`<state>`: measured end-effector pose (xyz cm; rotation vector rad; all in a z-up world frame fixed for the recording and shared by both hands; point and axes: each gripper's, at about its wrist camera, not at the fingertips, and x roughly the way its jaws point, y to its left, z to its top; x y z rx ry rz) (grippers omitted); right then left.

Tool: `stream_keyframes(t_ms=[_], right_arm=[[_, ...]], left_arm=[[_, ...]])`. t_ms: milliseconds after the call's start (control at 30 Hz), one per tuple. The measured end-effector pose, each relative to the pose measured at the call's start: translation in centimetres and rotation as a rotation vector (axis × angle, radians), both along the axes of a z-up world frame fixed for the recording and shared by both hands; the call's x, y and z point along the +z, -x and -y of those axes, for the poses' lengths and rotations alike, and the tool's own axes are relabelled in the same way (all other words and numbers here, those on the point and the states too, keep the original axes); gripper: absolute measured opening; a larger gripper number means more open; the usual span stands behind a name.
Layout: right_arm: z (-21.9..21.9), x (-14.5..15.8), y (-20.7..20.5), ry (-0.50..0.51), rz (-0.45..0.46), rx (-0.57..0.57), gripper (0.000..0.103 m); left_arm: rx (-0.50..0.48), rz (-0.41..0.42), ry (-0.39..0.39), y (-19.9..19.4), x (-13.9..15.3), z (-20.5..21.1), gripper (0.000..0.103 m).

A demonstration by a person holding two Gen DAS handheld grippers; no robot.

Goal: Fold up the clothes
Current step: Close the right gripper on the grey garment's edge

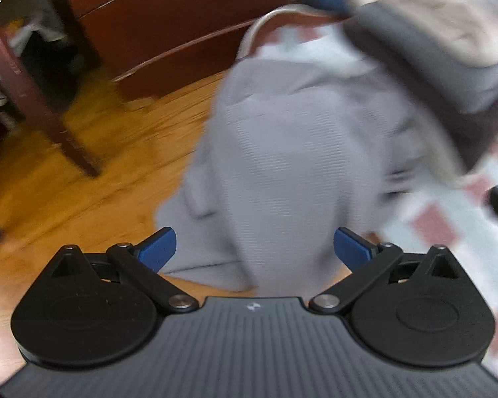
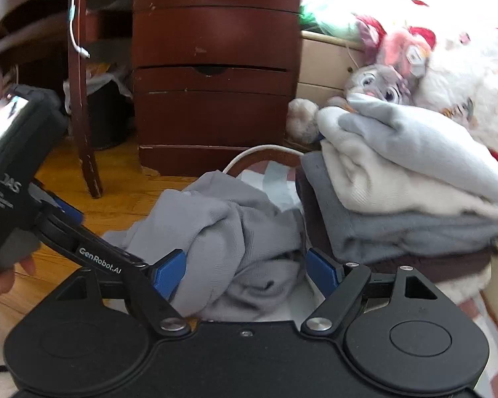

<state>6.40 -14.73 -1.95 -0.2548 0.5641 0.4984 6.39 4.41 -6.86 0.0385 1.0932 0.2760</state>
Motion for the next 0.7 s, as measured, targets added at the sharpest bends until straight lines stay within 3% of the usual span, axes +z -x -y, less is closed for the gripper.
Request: stream_keyframes(t_ms=[133,300,433,500,533,600,633,700], right_arm=[[-1.8,-1.7,-3.3,0.010,-0.029,0.037,0.083],[-2.4,-4.6,-8.3,-0.111,-0.297,-0.022,0.082],[-3.9,-6.3,-10.5,-0.158,-0.430,-0.033,0.063],[-4.2,-6.7,-11.1,-0.166,-0.442,-0.053,0.054],[-4.4,-6.9,-11.3,-0.165,-0.446,-0.055,0.043],[-5.0,-7.2,-11.3,-0.131,-0.430,-0.045,0.025],[-5.3,-7.2,-11.2,-0.107,-0.413,-0.038,0.025],[-5.9,-7.3,-11.3,-0.077,-0.381,-0.032,0.025]], left_arm=[[0.013,-0.029,-0.055,-2.2,-0.9,-1.0,0.103],[-0.024,-0.023,0.009,-4.9,-2.0,-2.5,0.103],[-0.035,0.002,0.092,-6.7,-3.2,-4.6,0.102],[-0.025,0.031,0.206,-6.1,-3.9,-6.3,0.095],[-0.007,0.039,0.273,-6.0,-4.1,-7.1,0.091],[0.016,0.049,0.383,-5.9,-4.3,-8.1,0.070],[0.005,0.065,0.402,-6.0,-4.2,-8.0,0.065],[-0.038,0.099,0.355,-6.4,-4.0,-7.2,0.060]])
